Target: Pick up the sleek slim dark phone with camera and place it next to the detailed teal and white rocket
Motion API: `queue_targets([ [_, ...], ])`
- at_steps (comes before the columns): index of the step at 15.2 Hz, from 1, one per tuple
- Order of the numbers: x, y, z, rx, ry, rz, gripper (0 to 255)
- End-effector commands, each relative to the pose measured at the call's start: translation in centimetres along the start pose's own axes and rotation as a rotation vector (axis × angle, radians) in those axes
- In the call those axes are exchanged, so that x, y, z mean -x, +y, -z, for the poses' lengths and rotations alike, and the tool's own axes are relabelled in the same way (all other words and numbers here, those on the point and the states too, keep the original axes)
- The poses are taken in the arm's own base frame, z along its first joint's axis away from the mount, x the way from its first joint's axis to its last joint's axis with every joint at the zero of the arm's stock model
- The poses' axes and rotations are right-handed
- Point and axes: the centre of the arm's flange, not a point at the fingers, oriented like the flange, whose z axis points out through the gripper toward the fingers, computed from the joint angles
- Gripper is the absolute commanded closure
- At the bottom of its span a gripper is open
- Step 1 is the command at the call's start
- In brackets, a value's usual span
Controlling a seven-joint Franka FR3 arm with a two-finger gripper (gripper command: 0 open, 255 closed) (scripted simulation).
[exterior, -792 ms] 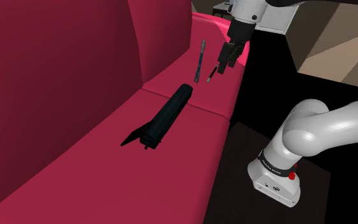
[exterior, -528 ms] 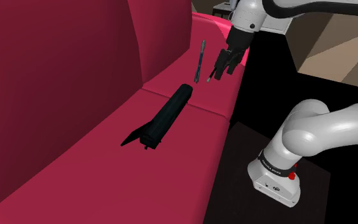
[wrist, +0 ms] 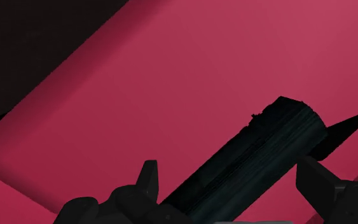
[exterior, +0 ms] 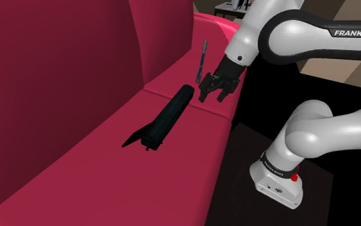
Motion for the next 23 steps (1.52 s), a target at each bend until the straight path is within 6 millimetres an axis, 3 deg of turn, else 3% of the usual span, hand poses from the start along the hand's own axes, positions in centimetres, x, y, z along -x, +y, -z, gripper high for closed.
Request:
queue_targets([
  [1, 1.0, -1.0, -2.0, -0.041, 0.026, -0.093, 0],
  [10, 3.5, -7.6, -10.5, -0.209, 0.134, -0.474, 0],
  [18, 2.7, -14.7, -16.9, -0.355, 0.228, -0.804, 0],
  [23, 1.8, -15.3, -19.3, -0.355, 0.228, -0.804, 0],
])
